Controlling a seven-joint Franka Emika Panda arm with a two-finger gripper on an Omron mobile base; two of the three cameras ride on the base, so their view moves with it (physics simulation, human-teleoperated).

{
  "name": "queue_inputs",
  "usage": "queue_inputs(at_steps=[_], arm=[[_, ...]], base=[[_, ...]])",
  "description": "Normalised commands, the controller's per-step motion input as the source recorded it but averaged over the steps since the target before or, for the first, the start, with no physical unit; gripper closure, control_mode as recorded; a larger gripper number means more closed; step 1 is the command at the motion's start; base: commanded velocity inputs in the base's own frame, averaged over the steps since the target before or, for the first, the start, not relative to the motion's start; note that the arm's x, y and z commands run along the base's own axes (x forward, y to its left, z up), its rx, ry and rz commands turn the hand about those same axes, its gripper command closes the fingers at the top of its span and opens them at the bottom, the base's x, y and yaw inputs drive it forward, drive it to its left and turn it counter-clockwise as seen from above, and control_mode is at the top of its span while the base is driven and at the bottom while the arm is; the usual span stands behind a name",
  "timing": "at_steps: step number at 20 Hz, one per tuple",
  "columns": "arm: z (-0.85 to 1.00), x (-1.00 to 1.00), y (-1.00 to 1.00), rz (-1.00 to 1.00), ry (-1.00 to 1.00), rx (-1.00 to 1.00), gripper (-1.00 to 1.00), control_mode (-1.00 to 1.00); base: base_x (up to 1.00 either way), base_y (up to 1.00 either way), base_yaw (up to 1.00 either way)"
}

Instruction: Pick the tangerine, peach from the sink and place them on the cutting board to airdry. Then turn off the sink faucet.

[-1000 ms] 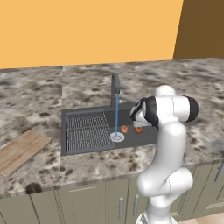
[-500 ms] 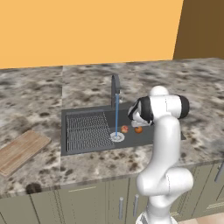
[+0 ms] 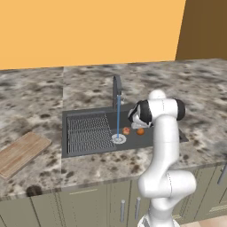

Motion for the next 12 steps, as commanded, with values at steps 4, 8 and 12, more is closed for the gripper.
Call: queue_inputs(at_steps=[4, 8, 12], arm=[[-0.3, 0.38, -0.05, 0.0, 0.01, 0.0, -1.0, -1.0], [-0.28, 0.4, -0.01, 0.0, 0.01, 0.0, -1.0, -1.0], [-0.27, 0.37, 0.0, 0.0, 0.02, 0.0, -1.0, -1.0]], base=[[0.0, 0.0, 0.0], [0.0, 0.0, 0.0], [0.0, 0.0, 0.0]])
